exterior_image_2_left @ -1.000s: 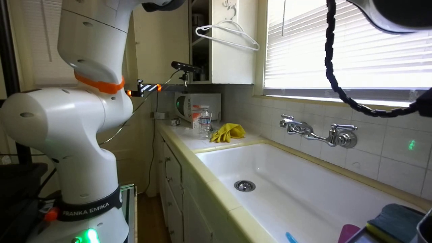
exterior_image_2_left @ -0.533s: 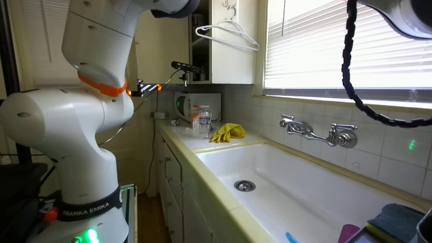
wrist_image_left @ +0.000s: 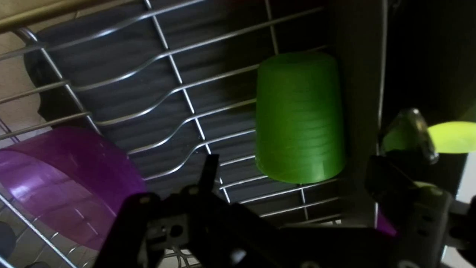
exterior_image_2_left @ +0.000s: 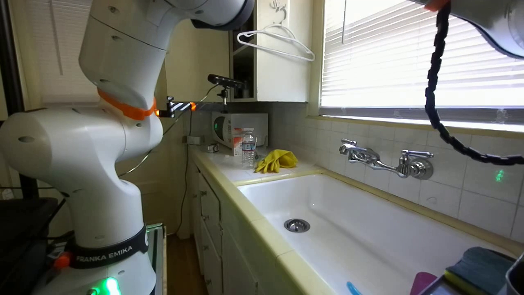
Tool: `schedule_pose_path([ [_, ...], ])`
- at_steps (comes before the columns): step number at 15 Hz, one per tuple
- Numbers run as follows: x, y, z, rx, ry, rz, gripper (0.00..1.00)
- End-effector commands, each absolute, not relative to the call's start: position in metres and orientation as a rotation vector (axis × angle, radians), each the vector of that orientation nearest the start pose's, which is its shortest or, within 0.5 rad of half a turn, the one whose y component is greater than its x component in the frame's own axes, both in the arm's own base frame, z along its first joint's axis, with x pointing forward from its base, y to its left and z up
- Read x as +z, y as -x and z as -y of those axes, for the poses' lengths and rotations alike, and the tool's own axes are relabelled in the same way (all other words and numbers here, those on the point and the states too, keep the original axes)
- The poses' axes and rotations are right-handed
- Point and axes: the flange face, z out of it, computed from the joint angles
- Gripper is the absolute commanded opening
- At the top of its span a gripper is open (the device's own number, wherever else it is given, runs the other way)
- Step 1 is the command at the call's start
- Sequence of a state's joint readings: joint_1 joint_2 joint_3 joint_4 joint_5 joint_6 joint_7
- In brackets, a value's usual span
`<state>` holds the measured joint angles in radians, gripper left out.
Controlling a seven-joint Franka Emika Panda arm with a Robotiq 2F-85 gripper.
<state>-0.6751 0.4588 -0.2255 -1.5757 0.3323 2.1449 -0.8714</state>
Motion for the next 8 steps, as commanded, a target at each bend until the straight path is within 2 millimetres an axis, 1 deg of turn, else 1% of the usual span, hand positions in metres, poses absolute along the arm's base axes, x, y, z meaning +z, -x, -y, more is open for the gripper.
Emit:
schedule_pose_path([
  [1,0.3835,-0.4605,0.5298,-0.293,3.073,-0.191,1.0],
  [6,0.3809,-0.4619,0.5328,-0.272,3.074,-0.164,1.0],
  [8,0.3843,-0.4579,0.5382,-0.272,3.079,-0.175,1.0],
])
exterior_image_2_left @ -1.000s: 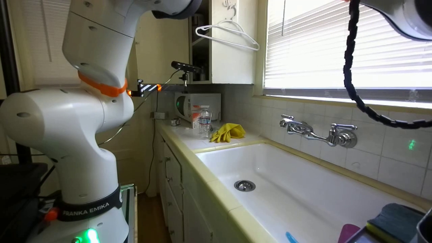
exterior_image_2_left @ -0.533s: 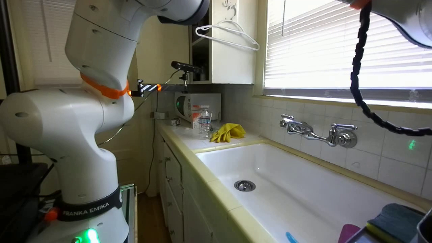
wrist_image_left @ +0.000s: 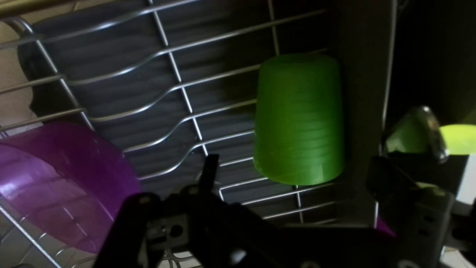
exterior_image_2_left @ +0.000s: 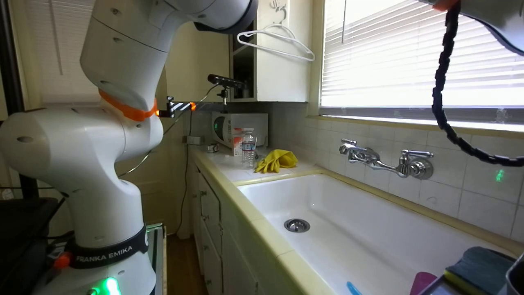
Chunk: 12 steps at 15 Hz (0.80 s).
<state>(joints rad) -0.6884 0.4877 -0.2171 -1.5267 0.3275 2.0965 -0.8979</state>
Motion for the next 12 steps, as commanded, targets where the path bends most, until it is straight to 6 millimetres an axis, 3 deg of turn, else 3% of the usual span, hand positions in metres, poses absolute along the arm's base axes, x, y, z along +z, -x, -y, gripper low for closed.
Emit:
schedule_pose_path([
  [1,0.386,-0.456,0.541,-0.275,3.08,-0.181,1.0],
  [6,0.385,-0.443,0.554,-0.284,3.064,-0.205,1.0],
  [12,0.373,-0.448,0.553,-0.262,3.036,-0.175,1.0],
])
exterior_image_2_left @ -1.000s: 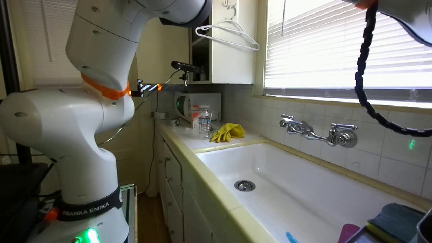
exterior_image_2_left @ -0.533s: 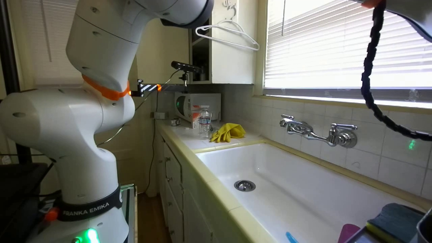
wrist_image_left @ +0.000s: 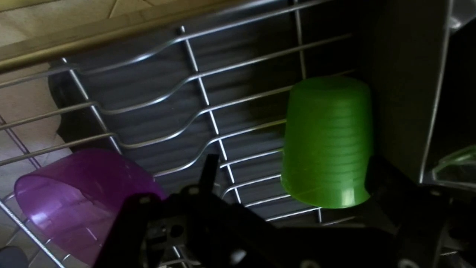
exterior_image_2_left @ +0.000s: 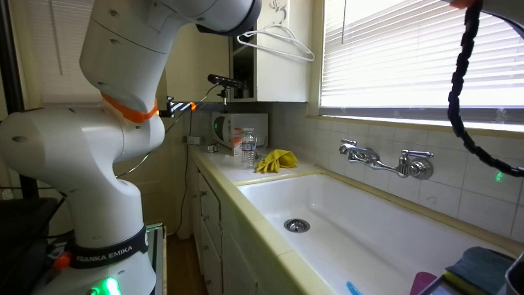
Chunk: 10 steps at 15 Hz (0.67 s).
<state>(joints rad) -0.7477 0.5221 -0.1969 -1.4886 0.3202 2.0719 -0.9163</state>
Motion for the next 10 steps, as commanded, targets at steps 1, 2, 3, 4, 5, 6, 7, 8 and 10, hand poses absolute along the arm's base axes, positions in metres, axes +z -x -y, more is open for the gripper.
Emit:
schedule_pose_path([
  [1,0.371,-0.45,0.552,-0.259,3.031,-0.174,1.0],
  [2,0.369,-0.451,0.552,-0.259,3.027,-0.174,1.0],
  [3,0.367,-0.453,0.551,-0.257,3.022,-0.171,1.0],
  [4,0.365,-0.455,0.551,-0.253,3.019,-0.171,1.0],
  [5,0.364,-0.456,0.551,-0.25,3.016,-0.168,1.0],
  [6,0.362,-0.457,0.55,-0.247,3.015,-0.167,1.0],
  [7,0.361,-0.459,0.55,-0.243,3.014,-0.162,1.0],
  [8,0.359,-0.46,0.549,-0.239,3.012,-0.16,1.0],
  [10,0.355,-0.463,0.549,-0.232,3.013,-0.156,1.0],
])
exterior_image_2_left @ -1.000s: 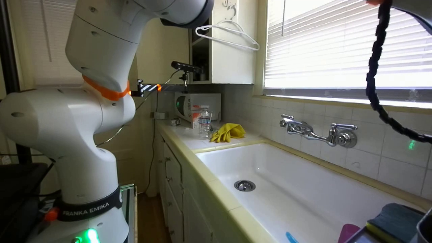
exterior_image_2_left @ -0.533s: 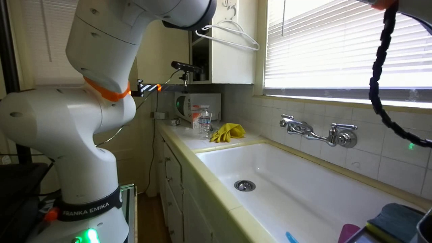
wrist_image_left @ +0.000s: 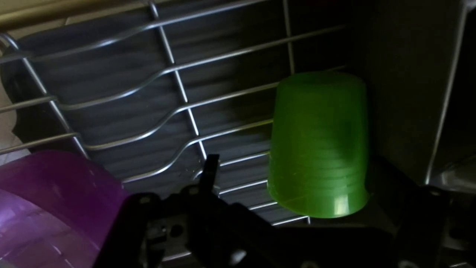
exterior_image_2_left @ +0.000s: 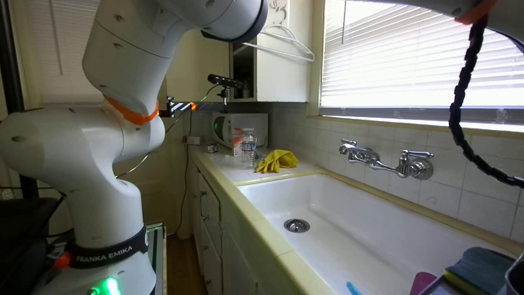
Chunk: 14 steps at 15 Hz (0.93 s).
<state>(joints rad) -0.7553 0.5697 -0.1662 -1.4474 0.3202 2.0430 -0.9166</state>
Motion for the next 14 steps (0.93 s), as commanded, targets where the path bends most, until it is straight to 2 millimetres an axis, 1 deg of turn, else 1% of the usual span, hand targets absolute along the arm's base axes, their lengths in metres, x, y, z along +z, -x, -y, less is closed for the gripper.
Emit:
schedule_pose_path([
  [1,0.353,-0.465,0.548,-0.232,3.014,-0.158,1.0],
  [3,0.35,-0.466,0.547,-0.229,3.017,-0.154,1.0],
  [9,0.347,-0.468,0.552,-0.193,3.07,-0.188,1.0],
  [14,0.346,-0.459,0.565,-0.128,3.123,-0.262,1.0],
])
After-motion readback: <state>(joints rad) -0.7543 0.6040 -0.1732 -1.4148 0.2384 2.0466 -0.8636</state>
